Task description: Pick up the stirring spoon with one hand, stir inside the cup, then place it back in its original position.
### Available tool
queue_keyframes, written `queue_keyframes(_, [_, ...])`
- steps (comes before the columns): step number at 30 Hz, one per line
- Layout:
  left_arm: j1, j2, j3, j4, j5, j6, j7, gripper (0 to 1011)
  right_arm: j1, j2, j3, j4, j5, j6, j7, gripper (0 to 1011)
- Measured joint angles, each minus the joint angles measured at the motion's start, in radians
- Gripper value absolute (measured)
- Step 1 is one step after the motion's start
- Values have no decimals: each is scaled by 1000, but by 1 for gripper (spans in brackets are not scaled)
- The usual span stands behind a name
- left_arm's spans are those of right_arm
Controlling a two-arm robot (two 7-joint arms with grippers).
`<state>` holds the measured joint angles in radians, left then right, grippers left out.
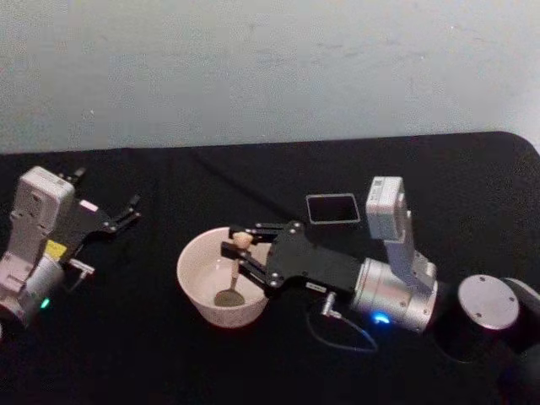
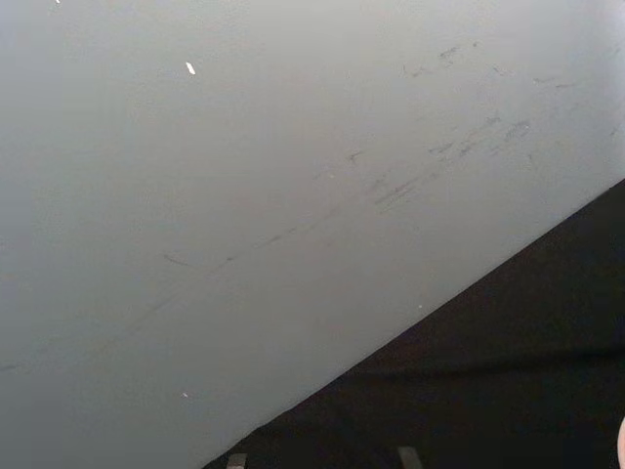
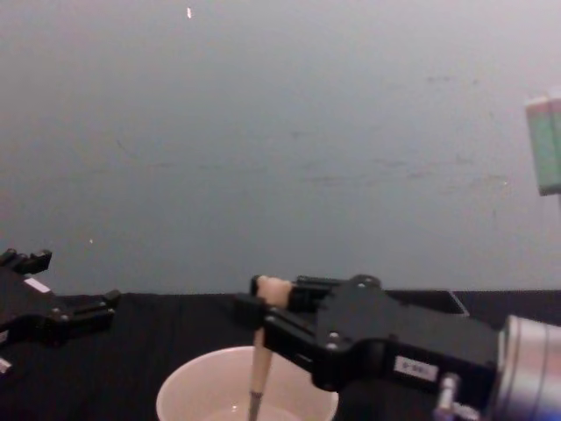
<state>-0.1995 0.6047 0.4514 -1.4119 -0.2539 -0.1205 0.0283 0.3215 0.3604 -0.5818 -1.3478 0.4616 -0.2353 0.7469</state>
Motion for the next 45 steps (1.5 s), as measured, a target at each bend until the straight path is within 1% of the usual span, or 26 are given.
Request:
queue_keyframes(4, [0,0,0,0,0,0,0,1001,16,-20,-9,19,0,0,-6,214])
queue_keyframes(9, [0,0,0,0,0,0,0,1002,44,-48,-11,56,-7,-9,-24,214])
queue_keyframes(13, [0,0,0,0,0,0,0,1001,71,-68,-4,98,-19,-22,-43,214])
queue_keyframes(15, [0,0,0,0,0,0,0,1001,80,-72,2,113,-25,-27,-51,214])
queue_keyframes(25, [0,0,0,0,0,0,0,1001,83,-65,22,124,-32,-29,-60,214])
queue_keyframes(36, [0,0,0,0,0,0,0,1001,70,-50,39,110,-36,-29,-64,214])
queue_keyframes(40, [0,0,0,0,0,0,0,1001,56,-35,47,90,-34,-29,-63,214])
queue_keyframes(45, [0,0,0,0,0,0,0,1001,25,-10,51,49,-20,-21,-50,214])
